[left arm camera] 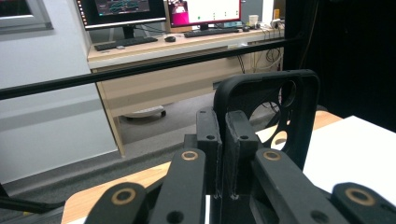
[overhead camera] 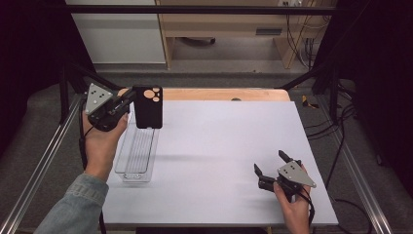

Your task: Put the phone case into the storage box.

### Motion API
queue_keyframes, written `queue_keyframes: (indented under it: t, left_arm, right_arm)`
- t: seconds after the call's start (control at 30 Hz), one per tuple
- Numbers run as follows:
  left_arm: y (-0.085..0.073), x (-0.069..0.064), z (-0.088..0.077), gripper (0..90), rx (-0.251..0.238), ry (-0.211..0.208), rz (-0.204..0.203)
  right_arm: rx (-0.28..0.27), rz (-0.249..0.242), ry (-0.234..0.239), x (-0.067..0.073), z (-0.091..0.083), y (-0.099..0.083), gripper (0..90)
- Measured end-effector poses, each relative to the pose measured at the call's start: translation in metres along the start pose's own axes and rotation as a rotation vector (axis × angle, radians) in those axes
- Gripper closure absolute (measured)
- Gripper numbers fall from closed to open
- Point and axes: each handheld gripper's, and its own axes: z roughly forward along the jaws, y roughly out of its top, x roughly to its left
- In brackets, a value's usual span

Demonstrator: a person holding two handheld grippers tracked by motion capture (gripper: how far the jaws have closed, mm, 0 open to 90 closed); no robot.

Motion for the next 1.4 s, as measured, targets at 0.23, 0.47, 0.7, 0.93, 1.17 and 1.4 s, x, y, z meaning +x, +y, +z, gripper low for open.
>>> queue_keyframes:
  t: [0.23,0.47,0.7,0.93,1.17,1.4]
  left_arm:
    - [-0.001,0.01,0.005,85.3,0.001,0.019,-0.011]
    - [0.001,0.015,0.007,85.3,-0.011,0.035,-0.018]
    - [0.0,0.019,0.011,85.3,-0.002,0.043,-0.019]
    - [-0.003,0.022,0.017,85.3,0.001,0.053,-0.031]
    - [-0.006,0.026,0.021,85.4,-0.004,0.066,-0.039]
    - [-0.009,0.032,0.024,85.3,0.008,0.084,-0.03]
  right_arm:
    - [0.035,0.011,-0.005,-0.002,0.001,0.0,5.7]
    - [0.044,0.011,-0.014,-0.003,0.002,-0.003,5.1]
    - [0.038,0.026,-0.032,-0.005,0.001,-0.004,4.8]
    - [0.005,0.042,-0.036,-0.007,0.001,-0.006,4.7]
    - [-0.015,0.046,-0.039,-0.007,0.001,-0.01,4.1]
    - [-0.034,0.05,-0.048,-0.005,0.002,-0.011,3.9]
